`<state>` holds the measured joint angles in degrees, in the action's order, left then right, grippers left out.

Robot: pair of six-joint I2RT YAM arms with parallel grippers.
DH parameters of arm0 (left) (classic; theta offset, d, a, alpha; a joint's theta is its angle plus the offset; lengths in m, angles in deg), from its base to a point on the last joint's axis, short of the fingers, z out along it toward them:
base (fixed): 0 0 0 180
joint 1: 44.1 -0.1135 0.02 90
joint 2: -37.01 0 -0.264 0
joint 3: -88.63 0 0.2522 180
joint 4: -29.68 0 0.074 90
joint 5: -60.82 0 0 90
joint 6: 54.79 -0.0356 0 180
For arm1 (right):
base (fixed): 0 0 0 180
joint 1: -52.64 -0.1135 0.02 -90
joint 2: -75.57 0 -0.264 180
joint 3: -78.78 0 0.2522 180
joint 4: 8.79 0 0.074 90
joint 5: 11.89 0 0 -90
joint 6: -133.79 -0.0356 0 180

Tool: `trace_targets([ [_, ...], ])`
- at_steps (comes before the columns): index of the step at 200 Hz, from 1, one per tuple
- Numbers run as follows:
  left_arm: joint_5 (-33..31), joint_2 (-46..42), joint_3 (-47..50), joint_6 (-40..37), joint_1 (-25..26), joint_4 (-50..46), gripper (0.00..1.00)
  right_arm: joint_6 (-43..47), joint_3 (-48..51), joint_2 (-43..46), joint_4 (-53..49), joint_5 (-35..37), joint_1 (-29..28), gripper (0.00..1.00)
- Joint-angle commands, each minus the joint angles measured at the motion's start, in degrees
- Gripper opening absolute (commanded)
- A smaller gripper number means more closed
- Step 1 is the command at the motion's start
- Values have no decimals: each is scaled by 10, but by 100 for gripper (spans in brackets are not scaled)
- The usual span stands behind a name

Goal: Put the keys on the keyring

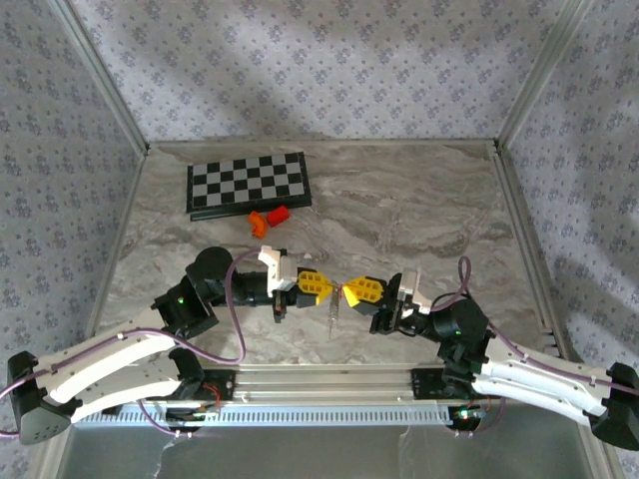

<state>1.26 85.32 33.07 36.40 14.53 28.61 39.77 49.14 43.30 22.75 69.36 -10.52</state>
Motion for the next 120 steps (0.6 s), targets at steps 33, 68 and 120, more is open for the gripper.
trace_targets([
  [33,2,2,-3,4,4,22,0,6,1,16,13,-1,-1,0],
  [68,2,2,-6,4,4,22,0,12,-3,30,-9,2,-2,0],
  [120,2,2,-9,3,4,22,0,18,-11,38,-39,12,-2,0],
])
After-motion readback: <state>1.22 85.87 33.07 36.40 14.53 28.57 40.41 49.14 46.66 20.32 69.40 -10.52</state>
